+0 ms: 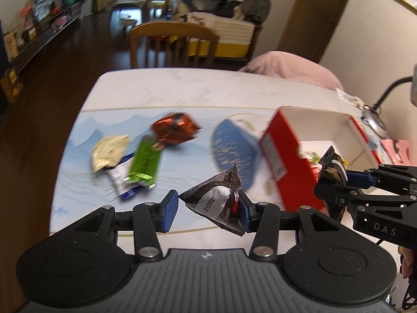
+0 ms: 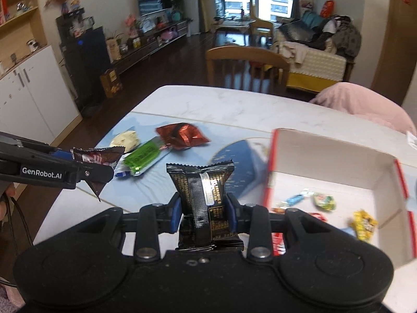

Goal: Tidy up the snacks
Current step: 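Carry the triangular chocolate and dark cake packet over the box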

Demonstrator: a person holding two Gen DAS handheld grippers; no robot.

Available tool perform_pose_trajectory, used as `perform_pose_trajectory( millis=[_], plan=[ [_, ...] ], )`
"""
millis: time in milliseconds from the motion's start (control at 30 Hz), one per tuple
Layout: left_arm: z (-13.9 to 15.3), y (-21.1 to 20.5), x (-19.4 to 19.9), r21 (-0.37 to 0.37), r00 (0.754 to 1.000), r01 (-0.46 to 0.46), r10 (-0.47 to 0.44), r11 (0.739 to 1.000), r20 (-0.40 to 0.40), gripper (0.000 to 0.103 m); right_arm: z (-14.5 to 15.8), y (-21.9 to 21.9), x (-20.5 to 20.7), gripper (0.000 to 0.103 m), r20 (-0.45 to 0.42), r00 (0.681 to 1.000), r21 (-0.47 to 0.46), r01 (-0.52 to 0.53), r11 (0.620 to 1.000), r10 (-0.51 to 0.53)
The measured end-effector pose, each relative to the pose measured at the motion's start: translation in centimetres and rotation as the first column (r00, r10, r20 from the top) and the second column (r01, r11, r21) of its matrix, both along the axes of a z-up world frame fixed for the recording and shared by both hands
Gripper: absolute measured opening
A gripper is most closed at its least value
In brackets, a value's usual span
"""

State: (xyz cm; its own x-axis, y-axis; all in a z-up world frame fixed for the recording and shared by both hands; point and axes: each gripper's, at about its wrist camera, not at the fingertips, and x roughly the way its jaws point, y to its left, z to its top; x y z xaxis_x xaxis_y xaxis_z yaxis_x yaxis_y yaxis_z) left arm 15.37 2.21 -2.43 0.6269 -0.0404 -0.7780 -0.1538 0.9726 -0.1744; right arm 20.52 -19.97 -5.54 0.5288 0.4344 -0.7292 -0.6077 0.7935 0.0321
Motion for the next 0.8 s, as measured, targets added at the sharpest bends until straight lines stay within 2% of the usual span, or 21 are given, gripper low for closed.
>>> perform_pose_trajectory(
  millis=[367, 800],
  plan=[
    [2.2, -8.6, 3.8, 0.029, 0.991, 0.125, -0.126, 0.992, 0.043, 0.047, 1.1, -7.3, 2.0, 0.033, 0.049, 0.994, -0.006, 0.102, 0.995, -0.102],
    [1.8, -16.7, 8.8, 0.061, 0.976, 0.217, -0.218, 0.974, 0.004, 0.047, -0.6, -14.2, 6.1, 0.033, 0.047, 0.979, -0.035, 0.198, 0.98, -0.196]
  ],
)
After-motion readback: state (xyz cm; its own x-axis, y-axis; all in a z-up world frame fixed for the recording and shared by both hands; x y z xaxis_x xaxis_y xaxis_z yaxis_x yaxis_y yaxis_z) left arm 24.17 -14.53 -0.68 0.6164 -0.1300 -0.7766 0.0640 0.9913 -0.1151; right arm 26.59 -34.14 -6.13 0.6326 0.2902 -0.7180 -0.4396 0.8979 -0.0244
